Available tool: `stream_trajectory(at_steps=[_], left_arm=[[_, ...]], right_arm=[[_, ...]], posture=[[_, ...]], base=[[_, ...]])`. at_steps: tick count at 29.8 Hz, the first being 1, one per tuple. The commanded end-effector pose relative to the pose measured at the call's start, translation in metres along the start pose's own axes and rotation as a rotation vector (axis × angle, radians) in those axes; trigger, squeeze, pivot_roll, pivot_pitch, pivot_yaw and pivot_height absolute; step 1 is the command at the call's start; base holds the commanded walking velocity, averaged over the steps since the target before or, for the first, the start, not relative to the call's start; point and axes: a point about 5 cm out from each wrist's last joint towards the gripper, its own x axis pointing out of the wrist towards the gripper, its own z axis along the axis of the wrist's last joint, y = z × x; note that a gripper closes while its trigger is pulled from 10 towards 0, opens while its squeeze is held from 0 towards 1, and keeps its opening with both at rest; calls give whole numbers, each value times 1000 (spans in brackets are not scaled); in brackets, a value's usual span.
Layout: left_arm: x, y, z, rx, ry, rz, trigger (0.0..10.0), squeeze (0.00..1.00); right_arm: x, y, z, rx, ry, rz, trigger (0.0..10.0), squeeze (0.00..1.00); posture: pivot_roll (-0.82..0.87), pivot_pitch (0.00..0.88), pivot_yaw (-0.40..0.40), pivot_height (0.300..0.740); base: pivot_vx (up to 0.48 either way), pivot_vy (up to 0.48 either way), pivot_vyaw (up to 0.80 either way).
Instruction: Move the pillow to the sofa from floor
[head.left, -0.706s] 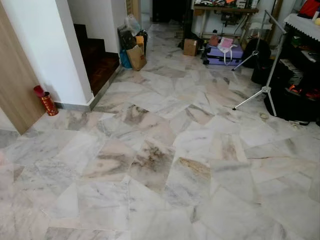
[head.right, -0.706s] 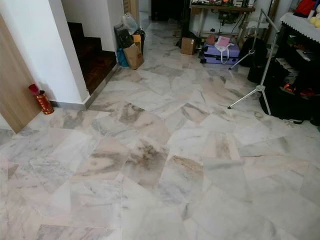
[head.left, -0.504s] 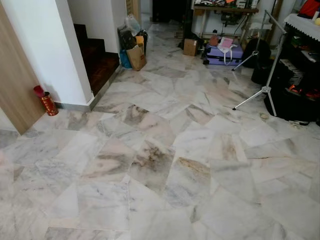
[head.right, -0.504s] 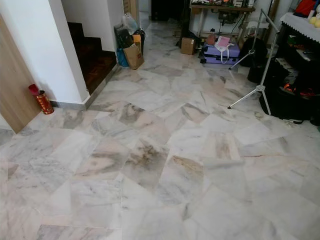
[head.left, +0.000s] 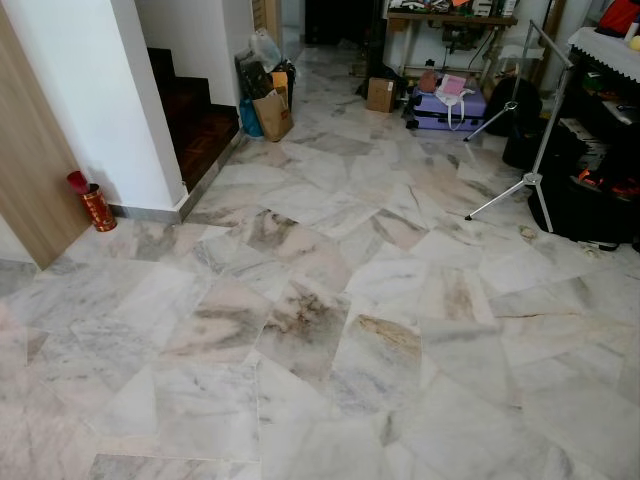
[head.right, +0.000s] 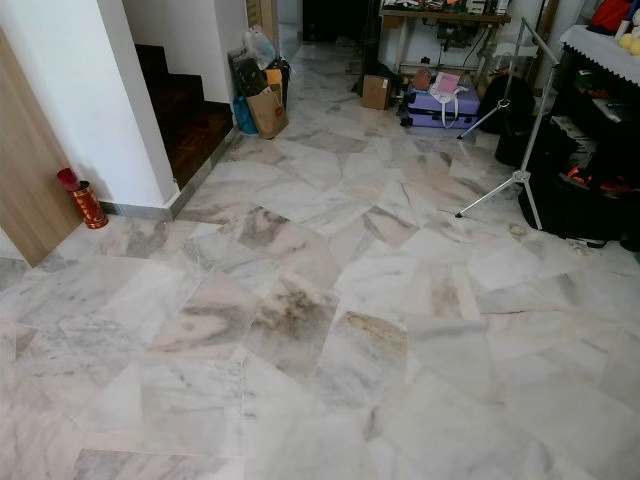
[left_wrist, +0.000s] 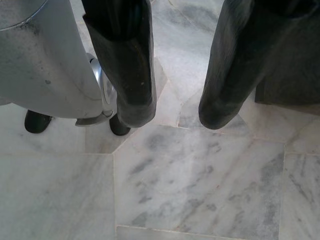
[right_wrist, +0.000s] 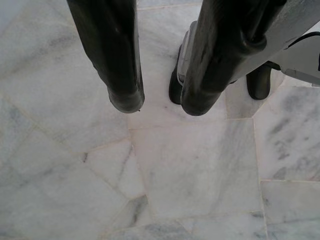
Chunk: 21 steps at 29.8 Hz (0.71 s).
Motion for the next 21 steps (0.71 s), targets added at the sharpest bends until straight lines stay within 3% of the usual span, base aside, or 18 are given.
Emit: stream_trajectory(at_steps=[1,20,21], left_arm=[[3,-6,13,-46,-50,-19,10000,0],[3,-5,13,-44,-49,-19,10000,0],[1,1,9,-10,-34,-14,10000,0]], right_arm=[[7,3,29,159,-54,-35,10000,0],[7,4,28,155,-50,-37,10000,0],[7,8,26,202,-57,-16,10000,0]], posture=[[4,103,19,740],[4,103,19,740],[7,103,31,740]], base=[[0,0,0],[0,0,0],[0,0,0]])
